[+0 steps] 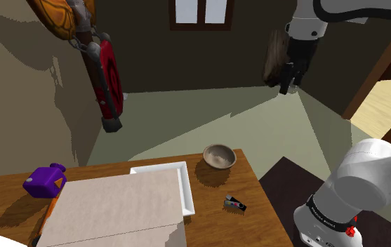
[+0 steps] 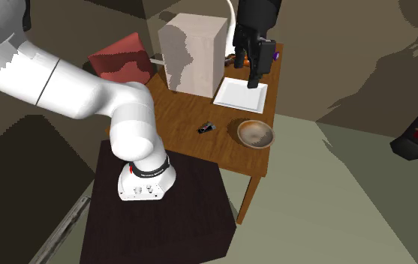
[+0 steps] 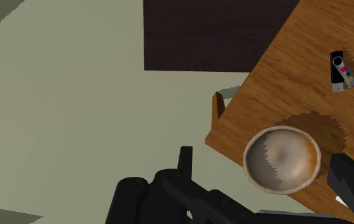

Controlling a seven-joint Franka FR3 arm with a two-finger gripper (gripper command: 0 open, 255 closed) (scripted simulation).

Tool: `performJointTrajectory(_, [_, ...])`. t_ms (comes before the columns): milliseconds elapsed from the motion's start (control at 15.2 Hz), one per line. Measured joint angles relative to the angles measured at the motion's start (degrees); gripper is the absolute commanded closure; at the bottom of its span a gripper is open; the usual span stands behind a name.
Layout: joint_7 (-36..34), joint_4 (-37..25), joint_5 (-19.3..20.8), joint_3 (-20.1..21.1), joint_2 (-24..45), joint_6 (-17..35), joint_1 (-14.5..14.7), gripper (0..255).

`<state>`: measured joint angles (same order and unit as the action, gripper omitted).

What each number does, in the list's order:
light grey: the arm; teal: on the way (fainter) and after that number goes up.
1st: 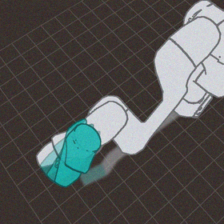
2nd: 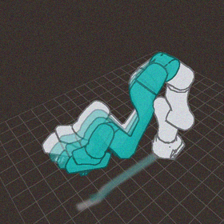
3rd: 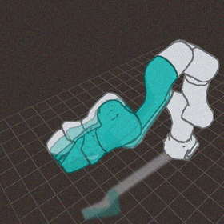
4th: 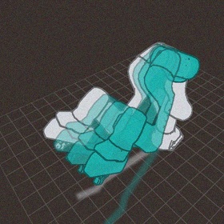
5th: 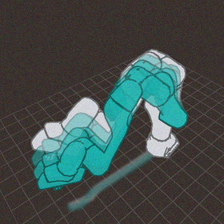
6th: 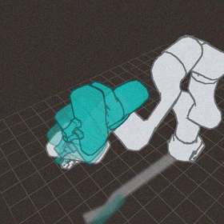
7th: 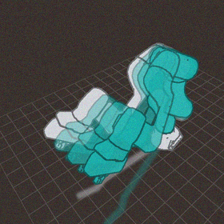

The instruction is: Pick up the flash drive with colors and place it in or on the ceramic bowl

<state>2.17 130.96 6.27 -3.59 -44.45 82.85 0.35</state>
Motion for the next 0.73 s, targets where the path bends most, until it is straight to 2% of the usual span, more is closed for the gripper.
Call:
performJointTrajectory(264, [-0.78, 3.77, -0.87, 0.80, -1.18, 2.60, 0.63, 0])
performJointTrajectory(726, [-4.08, 17.67, -4.54, 4.40, -4.53, 13.28, 3.45, 0])
